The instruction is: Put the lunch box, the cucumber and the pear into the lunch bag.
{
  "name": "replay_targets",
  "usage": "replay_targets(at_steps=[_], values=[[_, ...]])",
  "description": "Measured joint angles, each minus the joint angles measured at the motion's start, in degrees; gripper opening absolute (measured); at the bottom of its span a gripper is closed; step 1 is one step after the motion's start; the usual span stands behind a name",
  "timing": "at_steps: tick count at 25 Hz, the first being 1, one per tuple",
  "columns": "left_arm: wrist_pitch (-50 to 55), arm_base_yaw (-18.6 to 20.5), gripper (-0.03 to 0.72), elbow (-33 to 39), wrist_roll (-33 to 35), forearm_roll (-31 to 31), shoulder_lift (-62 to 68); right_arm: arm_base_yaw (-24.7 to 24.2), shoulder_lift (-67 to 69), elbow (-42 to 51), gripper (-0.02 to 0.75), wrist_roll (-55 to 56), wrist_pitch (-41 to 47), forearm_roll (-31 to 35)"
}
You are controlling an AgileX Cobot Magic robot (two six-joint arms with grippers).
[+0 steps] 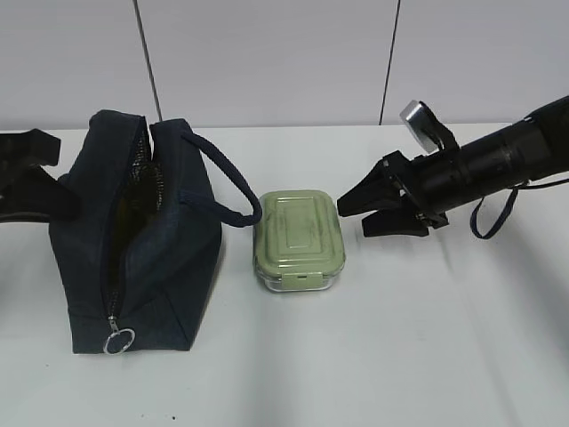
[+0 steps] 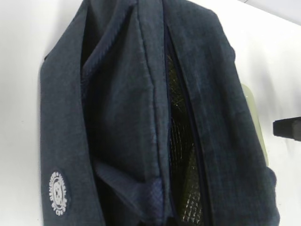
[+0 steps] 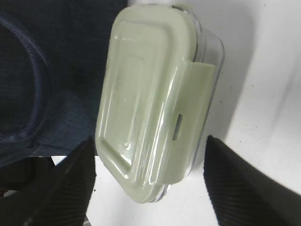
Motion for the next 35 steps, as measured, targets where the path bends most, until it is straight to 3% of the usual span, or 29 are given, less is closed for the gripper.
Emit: replay_targets(at_steps=[7, 23, 30, 35], values=[[0.0, 0.0, -0.013, 0.0, 0.0, -0.42, 0.0, 1.27, 1.18, 0.0, 0.608, -2.13, 0.33, 0.71], [0.0, 0.0, -0.014, 0.0, 0.0, -1.23, 0.0, 3.45, 1.32, 0.0, 0.603, -2.9, -5.32, 2.29], [0.0, 0.0, -0.014, 0.0, 0.0, -1.34, 0.0, 3.45, 6.64, -5.23, 0.596, -1.88, -1.19, 3.23], [0.11, 0.0, -0.014, 0.0, 0.0, -1.34, 0.0, 3.45, 8.66, -8.8, 0.596, 2.13, -0.02, -0.62]])
